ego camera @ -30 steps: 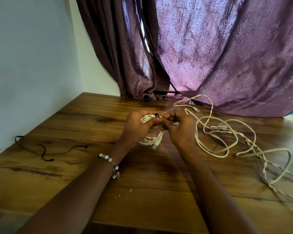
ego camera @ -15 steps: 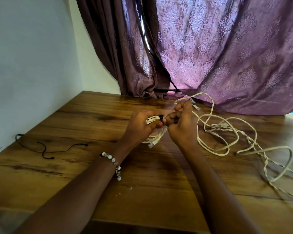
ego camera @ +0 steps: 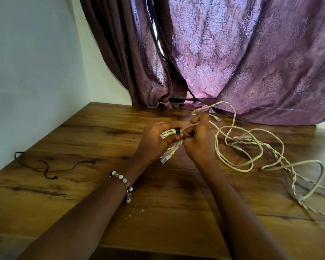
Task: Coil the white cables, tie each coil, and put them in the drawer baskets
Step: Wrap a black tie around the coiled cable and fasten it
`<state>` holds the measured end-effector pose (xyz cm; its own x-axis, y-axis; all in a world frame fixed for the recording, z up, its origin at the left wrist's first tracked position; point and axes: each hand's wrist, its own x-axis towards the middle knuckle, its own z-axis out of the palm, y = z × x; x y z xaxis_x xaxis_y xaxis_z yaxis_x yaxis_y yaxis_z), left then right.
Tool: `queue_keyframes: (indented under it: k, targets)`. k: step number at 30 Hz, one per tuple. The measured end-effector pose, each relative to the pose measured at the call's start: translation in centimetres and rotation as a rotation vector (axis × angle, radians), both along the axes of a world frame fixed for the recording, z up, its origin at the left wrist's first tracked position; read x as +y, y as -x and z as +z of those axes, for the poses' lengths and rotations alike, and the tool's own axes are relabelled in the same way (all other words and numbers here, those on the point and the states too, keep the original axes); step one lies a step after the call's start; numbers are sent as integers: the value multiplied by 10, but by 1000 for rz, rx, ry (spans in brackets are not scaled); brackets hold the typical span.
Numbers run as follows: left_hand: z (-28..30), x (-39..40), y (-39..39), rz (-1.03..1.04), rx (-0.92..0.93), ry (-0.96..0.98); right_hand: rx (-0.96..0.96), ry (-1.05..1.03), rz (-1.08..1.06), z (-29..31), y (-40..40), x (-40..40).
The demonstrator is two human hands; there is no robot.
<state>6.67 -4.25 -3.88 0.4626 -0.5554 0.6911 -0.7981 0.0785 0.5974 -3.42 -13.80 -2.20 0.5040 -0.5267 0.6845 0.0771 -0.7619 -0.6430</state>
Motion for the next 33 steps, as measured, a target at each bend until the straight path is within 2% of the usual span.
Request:
queue_keyframes:
  k: [8,13,21,25,29,33]
  targets:
    - [3,2,2,14,48,16,-73,-33,-42,-8,-2,10]
    - [7,5,3,-27,366,94,-118,-237,5,-4,-5,6]
    - [8,3,6,11,503,254,-98,30,71,-6,-7,7]
    - [10,4,4,-24,568,285,-68,21,21,-11,-12,2]
    - [13,5,9,-136,594,257,-69,-65,5,-9,-9,2]
    - [12,6,8,-146,479,183,-65,-85,4,-5,-5,2]
